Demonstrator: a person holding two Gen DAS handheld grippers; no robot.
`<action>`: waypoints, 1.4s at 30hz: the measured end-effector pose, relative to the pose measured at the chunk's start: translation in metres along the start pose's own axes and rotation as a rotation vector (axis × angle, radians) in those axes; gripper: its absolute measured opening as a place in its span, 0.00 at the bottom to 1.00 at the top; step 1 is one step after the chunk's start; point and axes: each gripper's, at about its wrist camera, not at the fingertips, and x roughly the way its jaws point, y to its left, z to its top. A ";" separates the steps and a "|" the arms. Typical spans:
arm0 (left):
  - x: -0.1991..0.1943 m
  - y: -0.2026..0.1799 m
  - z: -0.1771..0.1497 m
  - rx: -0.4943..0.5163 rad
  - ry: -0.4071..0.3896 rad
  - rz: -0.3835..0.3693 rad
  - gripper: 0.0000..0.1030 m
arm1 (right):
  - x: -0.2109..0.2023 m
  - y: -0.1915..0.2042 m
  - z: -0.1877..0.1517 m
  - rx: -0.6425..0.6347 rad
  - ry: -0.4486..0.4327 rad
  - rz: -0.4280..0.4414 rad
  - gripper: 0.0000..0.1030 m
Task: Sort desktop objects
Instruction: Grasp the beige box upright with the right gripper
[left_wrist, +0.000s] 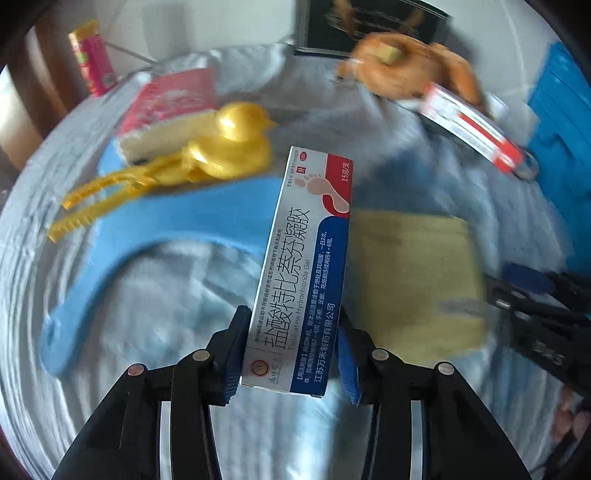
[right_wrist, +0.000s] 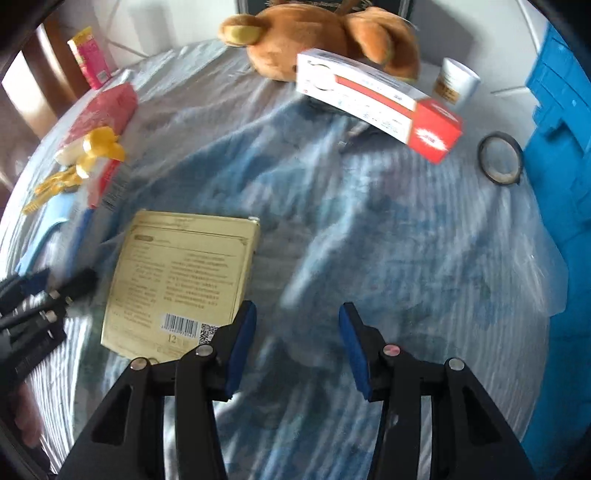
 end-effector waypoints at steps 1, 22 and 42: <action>0.000 -0.007 -0.003 0.016 -0.010 0.031 0.41 | 0.000 0.006 0.000 -0.012 0.002 0.011 0.42; -0.021 0.058 -0.032 -0.193 0.032 -0.019 0.40 | -0.058 0.062 0.018 0.113 -0.073 0.576 0.38; -0.020 0.078 -0.026 -0.222 0.037 0.041 0.40 | -0.068 0.107 -0.003 -0.070 0.006 0.433 0.35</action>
